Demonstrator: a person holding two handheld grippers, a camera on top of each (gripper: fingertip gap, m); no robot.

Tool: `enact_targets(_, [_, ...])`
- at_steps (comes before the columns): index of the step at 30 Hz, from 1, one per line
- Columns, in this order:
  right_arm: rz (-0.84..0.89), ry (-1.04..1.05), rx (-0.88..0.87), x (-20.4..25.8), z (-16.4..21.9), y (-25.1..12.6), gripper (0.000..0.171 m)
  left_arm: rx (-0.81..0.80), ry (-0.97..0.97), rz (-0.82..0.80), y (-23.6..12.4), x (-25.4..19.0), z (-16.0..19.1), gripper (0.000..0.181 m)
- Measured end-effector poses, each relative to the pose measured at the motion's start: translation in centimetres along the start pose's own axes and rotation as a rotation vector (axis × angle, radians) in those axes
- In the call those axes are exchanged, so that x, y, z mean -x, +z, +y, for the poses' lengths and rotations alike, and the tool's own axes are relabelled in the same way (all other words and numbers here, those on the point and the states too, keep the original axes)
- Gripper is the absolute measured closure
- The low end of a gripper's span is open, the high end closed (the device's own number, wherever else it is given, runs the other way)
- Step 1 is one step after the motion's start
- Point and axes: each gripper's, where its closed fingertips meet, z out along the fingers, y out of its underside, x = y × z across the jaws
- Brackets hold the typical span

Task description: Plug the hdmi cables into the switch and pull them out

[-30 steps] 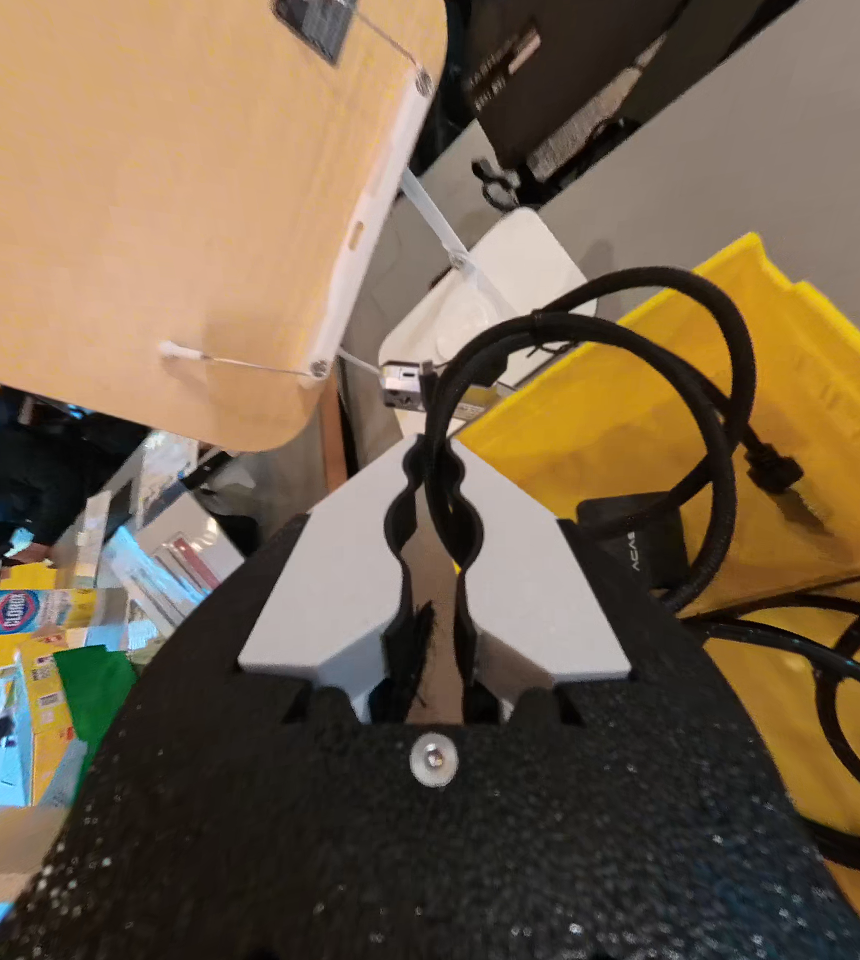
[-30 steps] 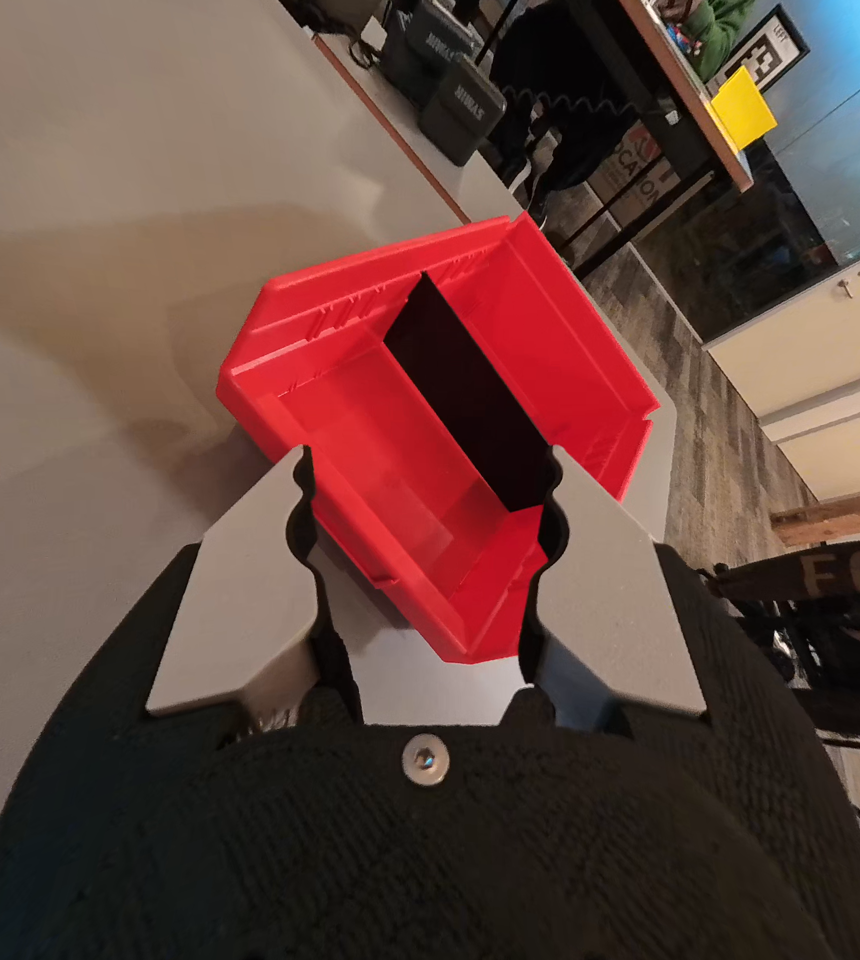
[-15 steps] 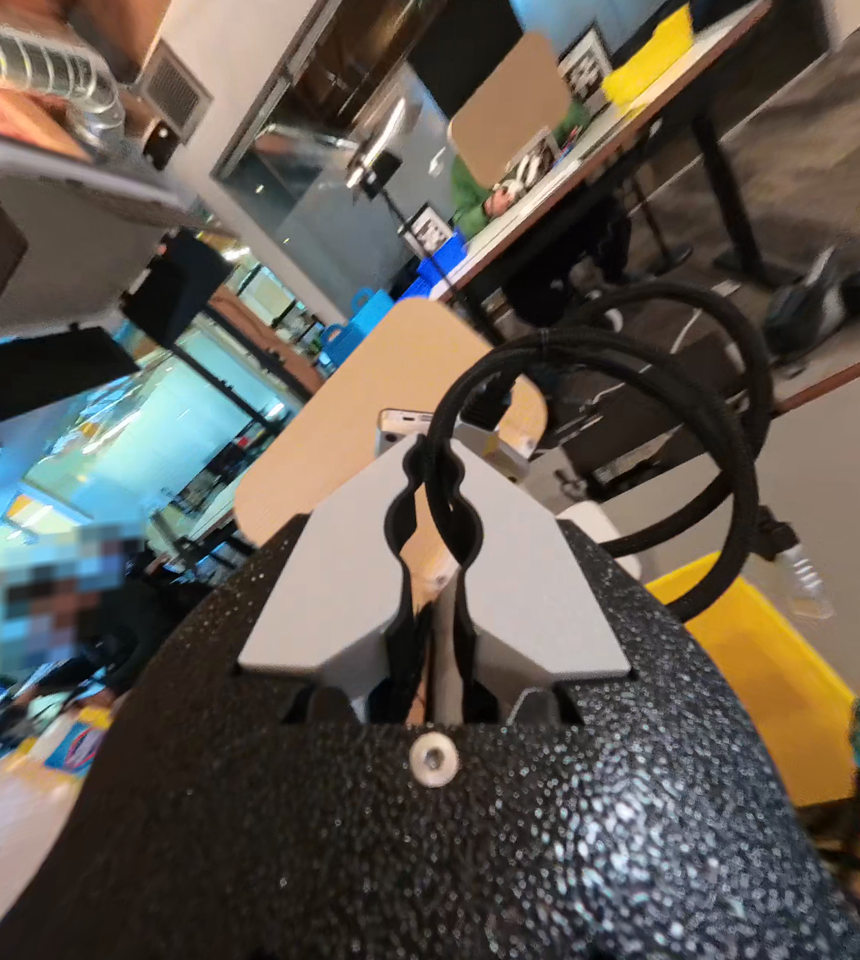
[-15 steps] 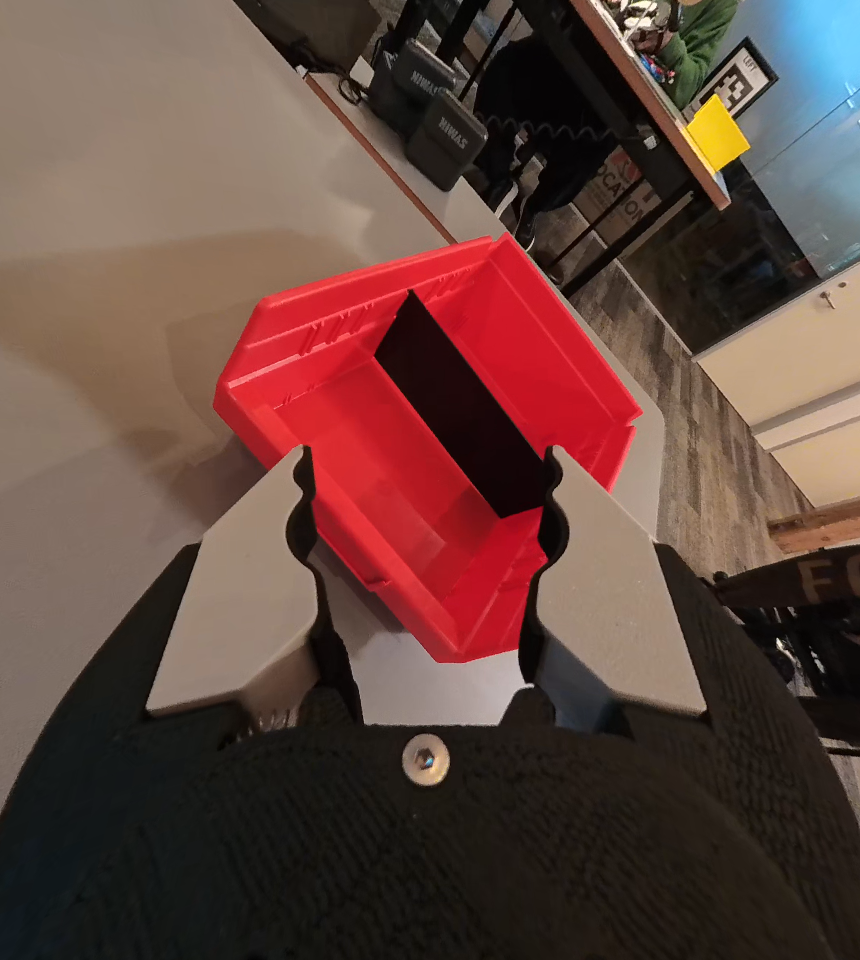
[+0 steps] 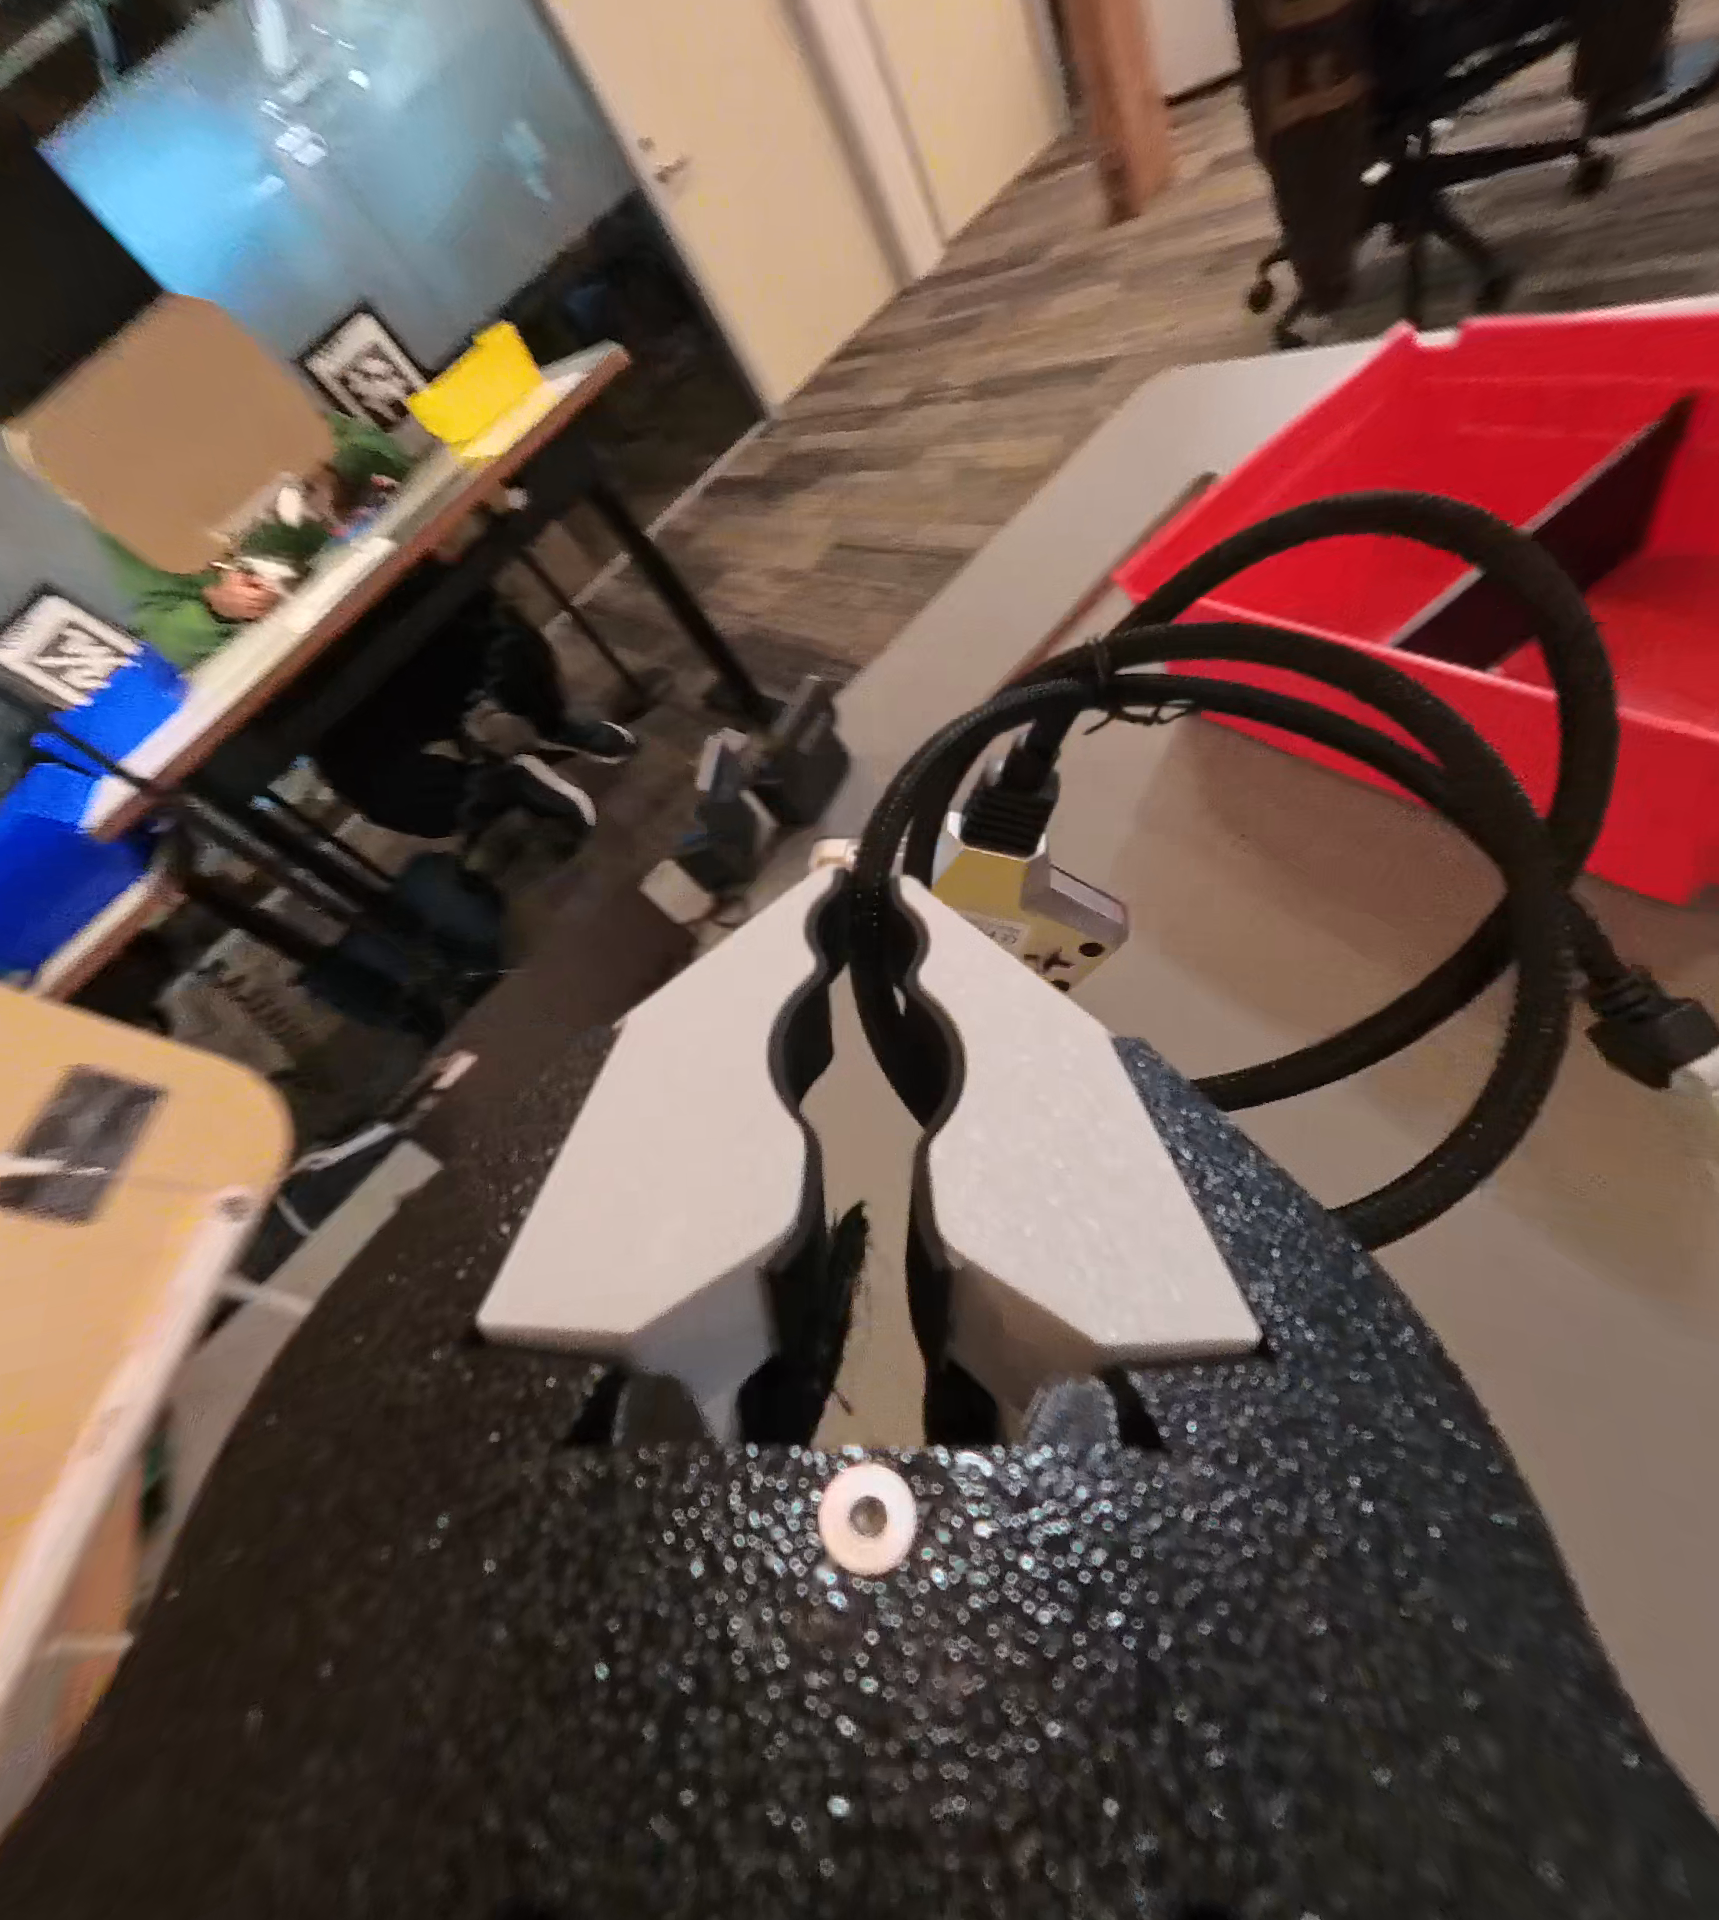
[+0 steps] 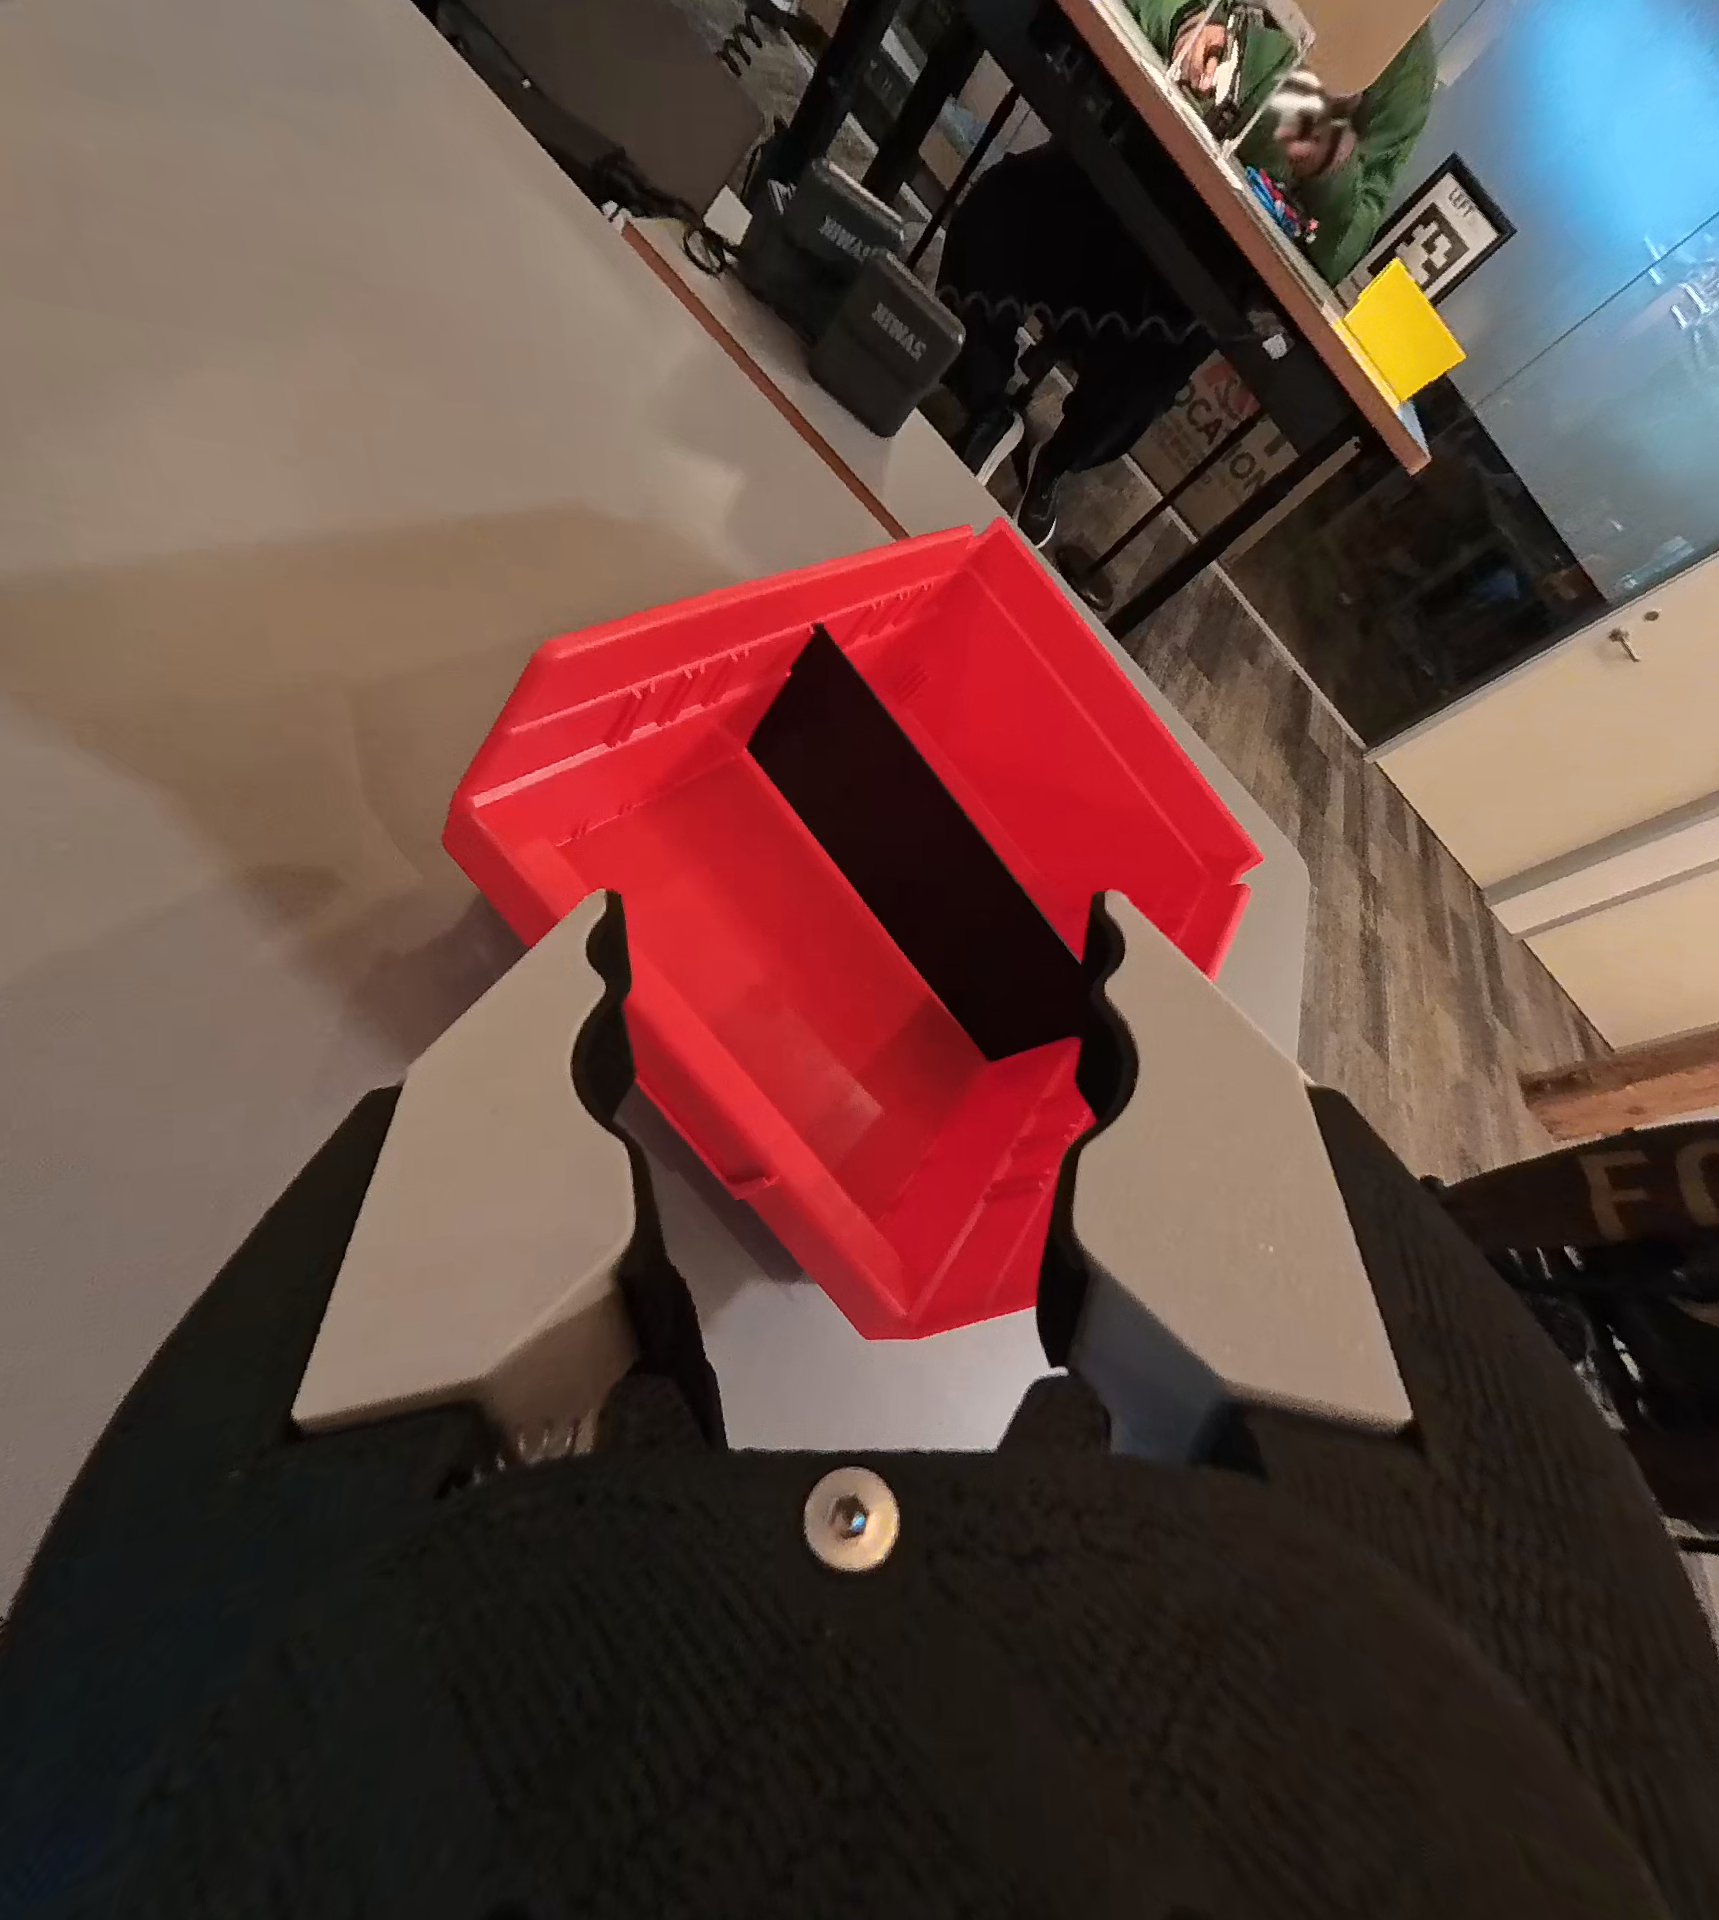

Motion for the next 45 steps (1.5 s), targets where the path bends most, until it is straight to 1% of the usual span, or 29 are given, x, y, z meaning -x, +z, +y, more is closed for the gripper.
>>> enact_targets(3, [0.002, 0.002, 0.0, -0.1, 0.1, -0.1, 0.084, 0.054, -0.011, 0.07, 2.5, -3.2, 2.7, 0.178])
enact_targets(7, [0.005, 0.007, -0.012, -0.3, 0.0, -0.2, 0.084, 0.141, -0.069, 0.115, 4.4, -5.2, 6.9, 0.178])
enact_targets(12, [0.002, 0.004, 0.004, -0.3, 0.4, 0.2, 0.084, 0.248, -0.05, 0.103, 4.8, -6.5, 11.0, 0.178])
enact_targets(16, [-0.012, -0.007, 0.004, 0.1, 0.3, 0.3, 0.084, 0.29, -0.007, 0.079, 4.5, -7.6, 12.4, 0.176])
enact_targets(18, [-0.017, -0.016, 0.001, 0.3, 0.2, 0.2, 0.084, 0.278, 0.019, 0.047, 3.7, -7.4, 12.1, 0.149])
enact_targets(20, [-0.017, -0.021, -0.004, 0.4, 0.0, 0.0, 0.084, 0.269, 0.034, 0.026, 2.0, -6.6, 11.4, 0.122])
enact_targets(21, [-0.017, -0.019, -0.008, 0.3, 0.0, -0.1, 0.084, 0.261, 0.031, 0.019, 1.0, -6.0, 10.9, 0.114])
enact_targets(23, [-0.014, -0.012, -0.009, 0.2, 0.0, -0.1, 0.084, 0.248, -0.018, -0.003, -1.6, -3.9, 10.3, 0.108])
enact_targets(25, [-0.012, -0.011, -0.002, 0.1, 0.2, 0.0, 0.084, 0.251, -0.132, -0.046, -4.5, -0.9, 10.4, 0.107])
enact_targets(26, [-0.011, -0.012, 0.003, 0.1, 0.2, 0.0, 0.084, 0.273, -0.201, -0.078, -6.0, 0.7, 11.1, 0.106])
enact_targets(27, [-0.01, -0.012, 0.007, 0.1, 0.3, 0.1, 0.084, 0.311, -0.27, -0.118, -7.5, 2.3, 12.2, 0.099])
enact_targets(29, [-0.01, -0.015, 0.009, 0.2, 0.2, 0.1, 0.084, 0.482, -0.423, -0.174, -10.1, 4.2, 16.2, 0.065])
enact_targets(30, [-0.011, -0.018, 0.008, 0.3, 0.1, 0.1, 0.084, 0.58, -0.5, -0.167, -11.3, 4.1, 18.5, 0.054])
enact_targets(31, [-0.013, -0.022, 0.006, 0.4, 0.0, 0.1, 0.084, 0.636, -0.561, -0.152, -12.1, 3.8, 20.1, 0.054])
enact_targets(32, [-0.015, -0.026, 0.004, 0.5, -0.2, 0.1, 0.084, 0.655, -0.611, -0.131, -12.4, 3.4, 21.3, 0.059])
enact_targets(35, [-0.021, -0.035, -0.002, 0.9, -0.5, 0.1, 0.084, 0.694, -0.725, -0.063, -13.1, 2.0, 24.1, 0.083])
enact_targets(39, [-0.029, -0.043, 0.004, 1.2, -0.6, 0.2, 0.084, 0.647, -0.843, 0.009, -12.3, 1.1, 25.9, 0.118])
enact_targets(41, [-0.032, -0.045, 0.006, 1.3, -0.6, 0.2, 0.084, 0.616, -0.897, 0.067, -11.7, 0.4, 26.2, 0.127])
enact_targets(42, [-0.032, -0.045, 0.007, 1.3, -0.5, 0.2, 0.084, 0.615, -0.916, 0.089, -11.6, 0.1, 26.5, 0.128])
enact_targets(43, [-0.031, -0.045, 0.009, 1.2, -0.5, 0.3, 0.084, 0.622, -0.921, 0.112, -11.6, -0.4, 26.7, 0.133])
enact_targets(44, [-0.031, -0.045, 0.01, 1.2, -0.4, 0.3, 0.084, 0.62, -0.914, 0.134, -11.6, -0.7, 26.7, 0.147])
enact_targets(45, [-0.03, -0.043, 0.011, 1.2, -0.4, 0.3, 0.084, 0.585, -0.909, 0.164, -11.6, -0.9, 26.0, 0.165])
